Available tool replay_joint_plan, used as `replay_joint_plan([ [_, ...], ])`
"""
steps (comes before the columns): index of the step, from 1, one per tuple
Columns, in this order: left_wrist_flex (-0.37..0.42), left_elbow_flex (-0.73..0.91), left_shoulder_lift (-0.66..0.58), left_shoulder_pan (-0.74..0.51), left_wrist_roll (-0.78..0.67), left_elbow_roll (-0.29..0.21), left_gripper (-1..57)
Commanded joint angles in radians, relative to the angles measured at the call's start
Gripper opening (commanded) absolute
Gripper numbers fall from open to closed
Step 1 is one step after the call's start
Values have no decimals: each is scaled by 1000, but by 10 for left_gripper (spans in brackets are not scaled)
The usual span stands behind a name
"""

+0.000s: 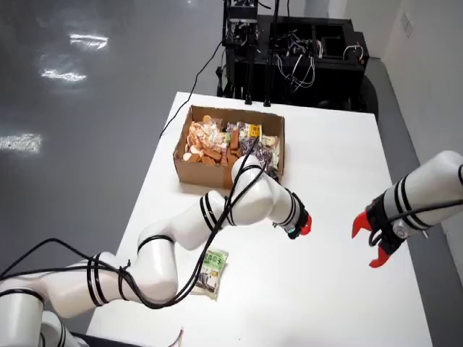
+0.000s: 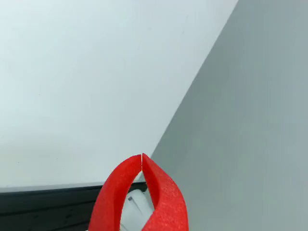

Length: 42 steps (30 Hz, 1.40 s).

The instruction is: Grasp a snack and put it in the bin.

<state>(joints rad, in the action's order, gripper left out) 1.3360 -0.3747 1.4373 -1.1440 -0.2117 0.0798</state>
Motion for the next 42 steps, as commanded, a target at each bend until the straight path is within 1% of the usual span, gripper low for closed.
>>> replay_joint_plan([
  [1,-1,-6,4,-13,8,0,-3],
  [14,-1,-16,9,-25,10,0,-4],
  [17,-1,-16,9,-21,-30,8,-4],
  [29,15,-17,9,60,-452,29,-5],
  [36,73,23,-9,94,-686,51,-7],
  [39,94,119,-65,105,-775,53,-7],
  [42,102,344,-206,118,-875,57,-7],
])
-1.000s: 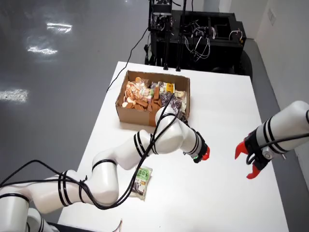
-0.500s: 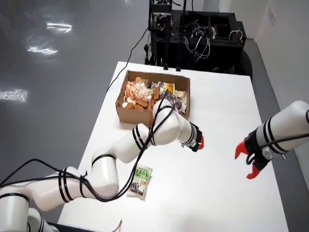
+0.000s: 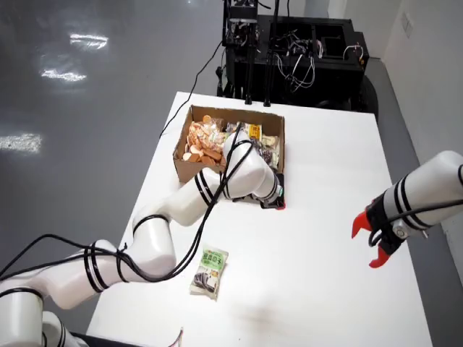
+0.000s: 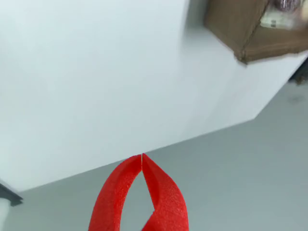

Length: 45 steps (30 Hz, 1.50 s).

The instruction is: Grasp a snack and put it in the bin.

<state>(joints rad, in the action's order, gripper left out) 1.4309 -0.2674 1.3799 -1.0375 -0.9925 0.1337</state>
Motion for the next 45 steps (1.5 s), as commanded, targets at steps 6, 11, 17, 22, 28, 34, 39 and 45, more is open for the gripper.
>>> replay_joint_plan([
  [6,8,666,-439,33,-270,29,-7],
  [11,6,827,-548,36,-418,38,-5],
  [17,1,908,-600,24,-578,40,109],
  [22,-2,856,-562,27,-578,38,270],
  [28,-2,803,-511,50,-578,16,460],
  [34,0,897,-551,91,-578,4,534],
  [39,1,1082,-642,131,-578,-4,542],
  [45,2,1268,-699,168,-578,-29,543],
])
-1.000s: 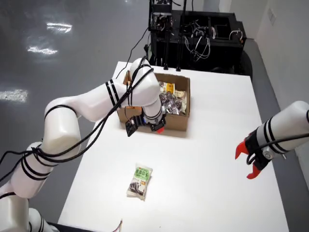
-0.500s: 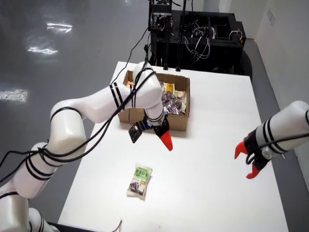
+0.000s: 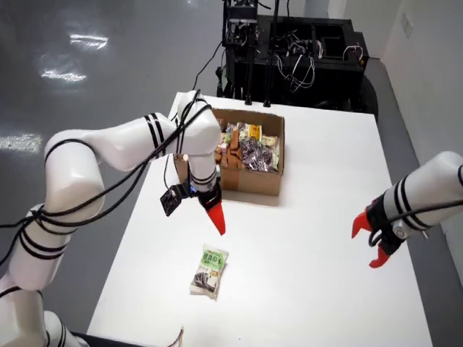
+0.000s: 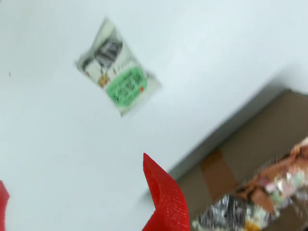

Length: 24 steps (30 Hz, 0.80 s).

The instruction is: Grasp a snack and put it in the bin.

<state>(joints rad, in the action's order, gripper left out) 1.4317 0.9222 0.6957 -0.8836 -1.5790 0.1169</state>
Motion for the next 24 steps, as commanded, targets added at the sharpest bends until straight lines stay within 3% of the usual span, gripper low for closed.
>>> replay_joint_plan([
  [1,1,96,-15,18,8,-14,543],
  [6,1,116,20,33,8,-18,545],
  [24,1,-50,249,70,8,-30,548],
])
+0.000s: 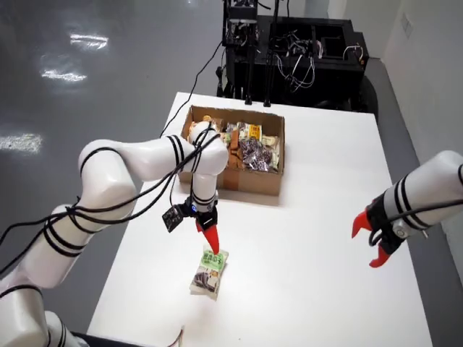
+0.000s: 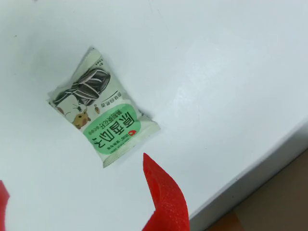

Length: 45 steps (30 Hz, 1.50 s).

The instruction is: Grasp a snack and put it in the bin.

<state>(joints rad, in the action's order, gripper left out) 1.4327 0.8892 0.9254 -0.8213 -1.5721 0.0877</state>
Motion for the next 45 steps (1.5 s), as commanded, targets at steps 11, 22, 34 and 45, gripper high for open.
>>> replay_joint_plan([
  [11,0,-91,77,33,1,2,550],
  [22,0,-153,166,28,1,2,550],
  [34,0,6,104,16,1,-3,552],
  [45,-1,54,91,11,1,-9,550],
])
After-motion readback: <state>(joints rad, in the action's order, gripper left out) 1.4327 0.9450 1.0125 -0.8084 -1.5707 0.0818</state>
